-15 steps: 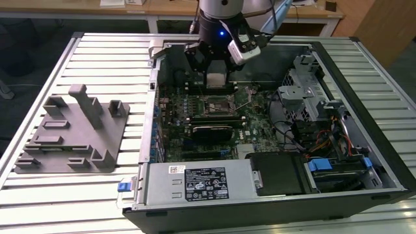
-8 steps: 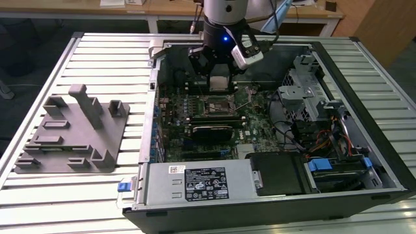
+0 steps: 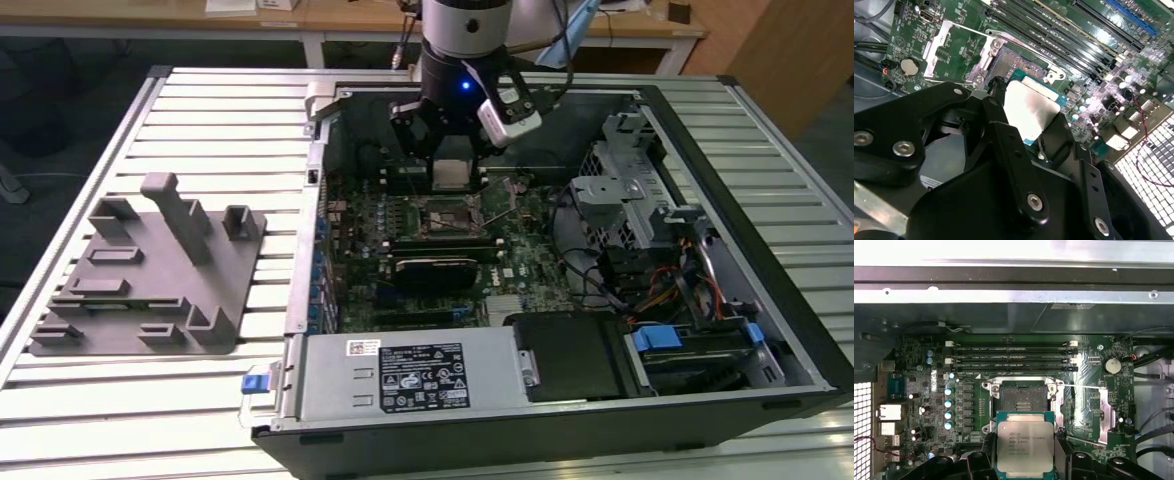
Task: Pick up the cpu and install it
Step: 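Pick up the cpu and move it towards the insertion slot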
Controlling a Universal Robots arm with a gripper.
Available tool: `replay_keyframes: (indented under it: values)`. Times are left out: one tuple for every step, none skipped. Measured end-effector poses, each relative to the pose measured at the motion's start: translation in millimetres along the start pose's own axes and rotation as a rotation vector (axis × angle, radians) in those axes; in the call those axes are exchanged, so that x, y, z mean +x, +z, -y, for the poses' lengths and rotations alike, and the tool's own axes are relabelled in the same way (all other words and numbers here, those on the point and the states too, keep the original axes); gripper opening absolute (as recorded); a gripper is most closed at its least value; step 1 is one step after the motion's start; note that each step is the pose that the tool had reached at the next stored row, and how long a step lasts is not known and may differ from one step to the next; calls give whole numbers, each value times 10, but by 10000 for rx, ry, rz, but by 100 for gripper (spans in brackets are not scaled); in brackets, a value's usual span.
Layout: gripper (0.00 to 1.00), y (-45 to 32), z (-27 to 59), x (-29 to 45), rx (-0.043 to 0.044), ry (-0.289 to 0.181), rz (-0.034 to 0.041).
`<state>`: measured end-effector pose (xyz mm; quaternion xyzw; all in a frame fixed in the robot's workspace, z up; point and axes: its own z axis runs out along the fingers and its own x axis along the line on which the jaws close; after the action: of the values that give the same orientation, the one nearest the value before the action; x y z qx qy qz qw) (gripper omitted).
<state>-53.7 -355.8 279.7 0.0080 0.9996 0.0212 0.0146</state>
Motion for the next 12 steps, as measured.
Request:
replay_keyframes:
  values:
    - [55,9,-5,-2,1,0,-4]
    - [55,20,-10,-3,1,-1,-7]
    - [55,31,-15,-5,1,0,-10]
    - [55,42,-21,-6,1,1,-14]
    - [55,53,-27,-8,1,1,-17]
    - [55,63,-34,-11,2,0,-22]
    - [55,72,-40,-14,3,0,-26]
    - [55,81,-45,-19,2,0,-30]
    - [55,91,-48,-23,2,2,-34]
    - [55,101,-50,-28,3,2,-37]
    - [55,110,-53,-33,4,2,-42]
    - [55,120,-56,-38,5,2,-46]
